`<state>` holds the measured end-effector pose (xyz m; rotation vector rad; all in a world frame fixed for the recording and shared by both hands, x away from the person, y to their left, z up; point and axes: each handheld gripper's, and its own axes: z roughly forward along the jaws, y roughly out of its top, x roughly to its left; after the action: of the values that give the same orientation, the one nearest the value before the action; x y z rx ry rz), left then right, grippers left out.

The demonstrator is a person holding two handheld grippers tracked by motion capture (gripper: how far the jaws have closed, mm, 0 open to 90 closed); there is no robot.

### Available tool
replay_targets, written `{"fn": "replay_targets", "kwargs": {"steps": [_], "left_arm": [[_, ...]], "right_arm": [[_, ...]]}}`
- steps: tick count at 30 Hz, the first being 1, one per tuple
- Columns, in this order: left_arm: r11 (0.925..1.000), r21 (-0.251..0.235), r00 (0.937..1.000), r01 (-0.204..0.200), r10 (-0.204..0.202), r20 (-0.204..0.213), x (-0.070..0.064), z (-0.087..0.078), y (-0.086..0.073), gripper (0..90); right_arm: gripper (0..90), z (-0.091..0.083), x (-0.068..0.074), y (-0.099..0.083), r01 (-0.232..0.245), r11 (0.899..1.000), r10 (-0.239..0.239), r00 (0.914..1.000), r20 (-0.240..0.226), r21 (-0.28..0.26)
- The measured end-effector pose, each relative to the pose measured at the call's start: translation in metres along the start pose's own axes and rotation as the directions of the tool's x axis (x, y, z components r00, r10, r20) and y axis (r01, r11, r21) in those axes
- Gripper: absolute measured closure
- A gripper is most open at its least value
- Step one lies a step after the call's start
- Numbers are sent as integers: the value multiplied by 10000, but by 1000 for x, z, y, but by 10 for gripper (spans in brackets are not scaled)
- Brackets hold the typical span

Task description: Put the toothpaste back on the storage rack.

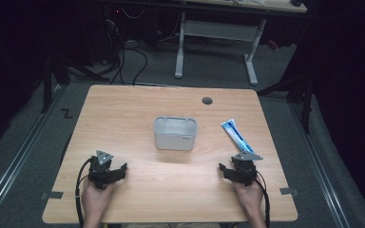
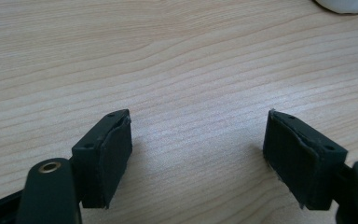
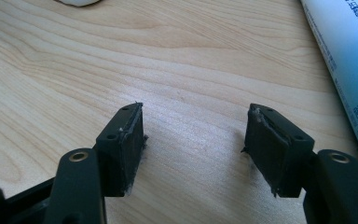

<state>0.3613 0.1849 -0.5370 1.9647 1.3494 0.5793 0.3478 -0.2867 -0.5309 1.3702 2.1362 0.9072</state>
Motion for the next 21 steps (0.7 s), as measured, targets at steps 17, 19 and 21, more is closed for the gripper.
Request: {"fn": "replay_targets", "kwargs": {"steps": [17, 19, 21], "left_arm": [[10000, 5, 10000, 12, -12, 9, 0, 0, 0, 242], [10000, 1, 10000, 11, -11, 16, 0, 0, 0, 242], [10000, 2, 10000, 14, -14, 14, 0, 0, 0, 242]], "right_arm": [[356, 0, 0, 0, 22, 10000, -21, 10000, -10, 8], [356, 0, 1, 0, -24, 10000, 24, 10000, -21, 19], [357, 0, 0, 0, -19, 10000, 19, 10000, -32, 10]]}}
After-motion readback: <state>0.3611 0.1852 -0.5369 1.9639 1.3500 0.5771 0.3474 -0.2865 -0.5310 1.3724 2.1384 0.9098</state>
